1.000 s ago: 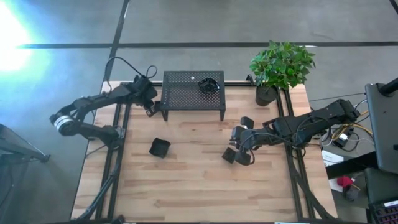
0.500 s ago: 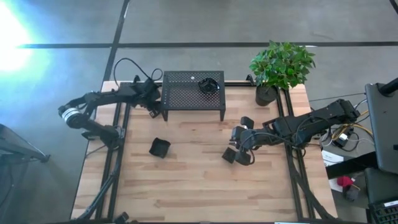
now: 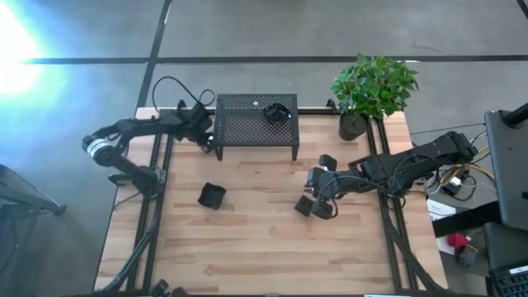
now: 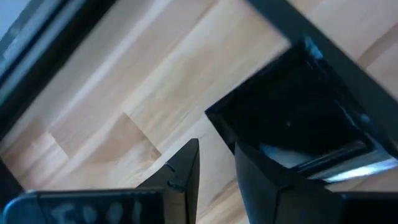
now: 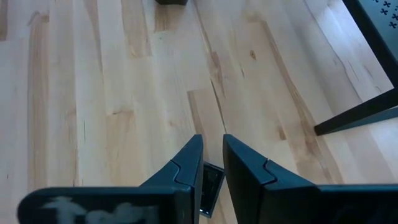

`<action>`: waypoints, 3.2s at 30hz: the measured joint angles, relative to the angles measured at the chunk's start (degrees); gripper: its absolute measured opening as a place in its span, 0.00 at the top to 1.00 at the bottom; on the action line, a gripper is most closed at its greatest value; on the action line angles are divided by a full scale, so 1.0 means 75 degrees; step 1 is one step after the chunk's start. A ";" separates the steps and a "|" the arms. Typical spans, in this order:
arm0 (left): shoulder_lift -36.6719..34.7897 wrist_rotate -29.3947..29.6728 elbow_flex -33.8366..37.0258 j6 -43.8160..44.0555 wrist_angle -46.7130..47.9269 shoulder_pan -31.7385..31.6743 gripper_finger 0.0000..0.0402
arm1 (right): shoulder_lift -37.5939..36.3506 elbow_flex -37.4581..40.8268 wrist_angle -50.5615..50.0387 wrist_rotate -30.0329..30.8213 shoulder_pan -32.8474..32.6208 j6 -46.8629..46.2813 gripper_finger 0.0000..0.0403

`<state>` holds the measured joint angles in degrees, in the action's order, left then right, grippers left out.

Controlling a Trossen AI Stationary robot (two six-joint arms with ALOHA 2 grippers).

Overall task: Pick & Place Mini shaped plates
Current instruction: Stack the black square plate on top of the other black square plate

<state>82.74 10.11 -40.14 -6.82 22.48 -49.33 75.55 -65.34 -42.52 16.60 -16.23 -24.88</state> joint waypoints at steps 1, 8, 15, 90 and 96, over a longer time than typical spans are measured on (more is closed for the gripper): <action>-0.0076 0.0000 0.0000 0.0052 0.0003 -0.0011 0.76 | 0.0000 0.0000 0.0003 0.0000 0.0000 0.0000 0.86; -0.0423 -0.0051 0.0000 0.0562 0.0011 -0.0008 0.76 | 0.0000 0.0000 0.0003 0.0003 0.0000 0.0000 0.86; -0.0157 -0.0085 0.0012 0.1004 -0.0047 -0.0008 0.76 | 0.0000 0.0000 0.0002 0.0004 0.0000 0.0001 0.86; -0.2767 0.8793 -0.1816 0.1019 0.0427 0.9139 1.00 | 0.0192 -0.0006 0.4262 0.0621 0.0003 0.5520 0.65; -0.1727 0.8984 -0.1924 -0.0336 -0.1346 0.9595 1.00 | 0.0192 -0.0006 0.4811 0.0621 0.0137 0.5785 0.65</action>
<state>69.79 77.49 -54.57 -9.34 12.39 22.64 76.99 -65.39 -6.44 21.26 -15.20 18.50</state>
